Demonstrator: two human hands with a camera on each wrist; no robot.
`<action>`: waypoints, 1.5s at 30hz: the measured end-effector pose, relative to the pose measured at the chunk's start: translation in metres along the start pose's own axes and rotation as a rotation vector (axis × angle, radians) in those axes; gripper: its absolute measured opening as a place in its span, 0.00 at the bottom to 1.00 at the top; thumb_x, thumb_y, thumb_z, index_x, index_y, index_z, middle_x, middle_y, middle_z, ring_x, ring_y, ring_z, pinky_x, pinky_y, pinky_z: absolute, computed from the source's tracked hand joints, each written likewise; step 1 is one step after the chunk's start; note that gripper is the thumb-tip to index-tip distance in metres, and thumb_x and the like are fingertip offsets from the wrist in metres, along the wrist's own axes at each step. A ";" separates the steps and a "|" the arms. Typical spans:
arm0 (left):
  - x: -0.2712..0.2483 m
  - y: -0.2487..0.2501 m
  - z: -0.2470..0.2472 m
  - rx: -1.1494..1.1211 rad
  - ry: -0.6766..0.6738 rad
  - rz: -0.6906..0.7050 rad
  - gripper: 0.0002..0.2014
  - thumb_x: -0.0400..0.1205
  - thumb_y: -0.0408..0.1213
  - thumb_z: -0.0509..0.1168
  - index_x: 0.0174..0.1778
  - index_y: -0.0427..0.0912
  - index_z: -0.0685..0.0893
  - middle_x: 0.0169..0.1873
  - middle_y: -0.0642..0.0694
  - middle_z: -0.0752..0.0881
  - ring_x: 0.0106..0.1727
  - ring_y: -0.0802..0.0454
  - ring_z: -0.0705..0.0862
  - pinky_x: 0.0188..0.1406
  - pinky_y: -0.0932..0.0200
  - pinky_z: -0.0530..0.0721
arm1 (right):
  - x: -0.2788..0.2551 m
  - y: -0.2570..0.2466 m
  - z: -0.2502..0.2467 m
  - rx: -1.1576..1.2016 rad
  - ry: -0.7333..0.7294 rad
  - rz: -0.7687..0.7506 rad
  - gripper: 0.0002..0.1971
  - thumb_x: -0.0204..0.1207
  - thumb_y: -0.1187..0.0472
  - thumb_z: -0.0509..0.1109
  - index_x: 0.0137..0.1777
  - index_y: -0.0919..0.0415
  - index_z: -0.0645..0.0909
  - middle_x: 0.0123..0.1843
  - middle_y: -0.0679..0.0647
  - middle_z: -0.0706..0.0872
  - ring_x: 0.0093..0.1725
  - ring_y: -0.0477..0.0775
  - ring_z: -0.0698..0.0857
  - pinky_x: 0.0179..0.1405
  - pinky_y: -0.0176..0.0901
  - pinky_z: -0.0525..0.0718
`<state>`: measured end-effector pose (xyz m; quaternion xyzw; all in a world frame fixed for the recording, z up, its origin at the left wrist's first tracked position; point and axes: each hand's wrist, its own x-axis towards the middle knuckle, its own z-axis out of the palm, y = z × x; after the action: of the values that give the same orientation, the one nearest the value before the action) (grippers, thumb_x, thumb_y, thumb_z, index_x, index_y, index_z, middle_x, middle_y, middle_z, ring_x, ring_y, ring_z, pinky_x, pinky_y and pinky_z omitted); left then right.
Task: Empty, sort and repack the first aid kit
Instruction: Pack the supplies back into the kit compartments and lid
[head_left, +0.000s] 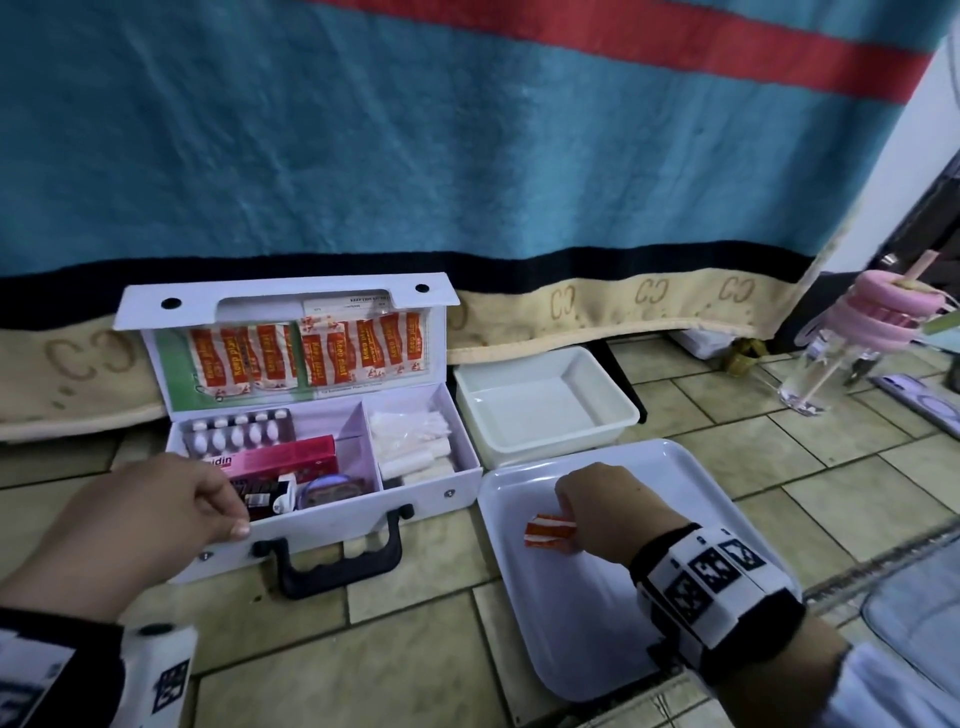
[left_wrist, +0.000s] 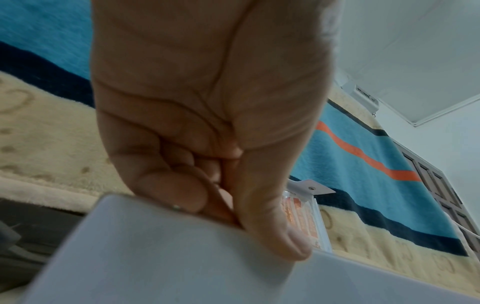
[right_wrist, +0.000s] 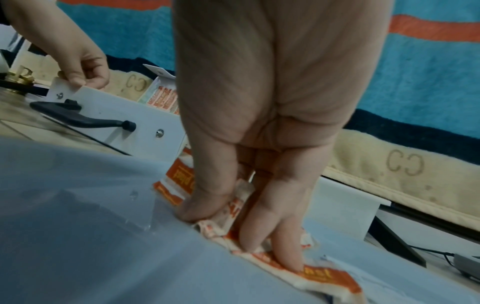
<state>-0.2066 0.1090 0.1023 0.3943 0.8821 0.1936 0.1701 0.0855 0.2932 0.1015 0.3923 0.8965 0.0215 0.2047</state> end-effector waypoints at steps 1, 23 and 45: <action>0.000 0.000 0.000 0.000 -0.004 -0.002 0.16 0.62 0.36 0.82 0.19 0.62 0.86 0.16 0.58 0.84 0.27 0.52 0.85 0.39 0.49 0.87 | 0.000 -0.001 0.000 -0.005 -0.005 0.005 0.18 0.75 0.55 0.70 0.31 0.54 0.64 0.47 0.57 0.80 0.44 0.54 0.73 0.44 0.40 0.67; -0.006 0.009 -0.009 0.043 -0.082 -0.009 0.09 0.66 0.44 0.79 0.24 0.55 0.87 0.23 0.58 0.86 0.29 0.64 0.84 0.26 0.65 0.73 | 0.018 -0.025 -0.068 0.911 0.465 -0.081 0.08 0.79 0.60 0.67 0.41 0.58 0.85 0.27 0.54 0.86 0.23 0.43 0.82 0.25 0.30 0.77; -0.003 0.004 -0.009 0.004 -0.083 0.004 0.11 0.66 0.47 0.76 0.31 0.70 0.83 0.28 0.78 0.82 0.31 0.72 0.82 0.29 0.73 0.74 | 0.114 -0.074 -0.154 0.658 0.815 -0.378 0.07 0.70 0.66 0.75 0.47 0.57 0.86 0.36 0.44 0.83 0.36 0.38 0.77 0.40 0.18 0.72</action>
<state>-0.2063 0.1069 0.1121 0.4041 0.8739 0.1755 0.2056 -0.0945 0.3418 0.1881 0.2276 0.9173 -0.1468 -0.2917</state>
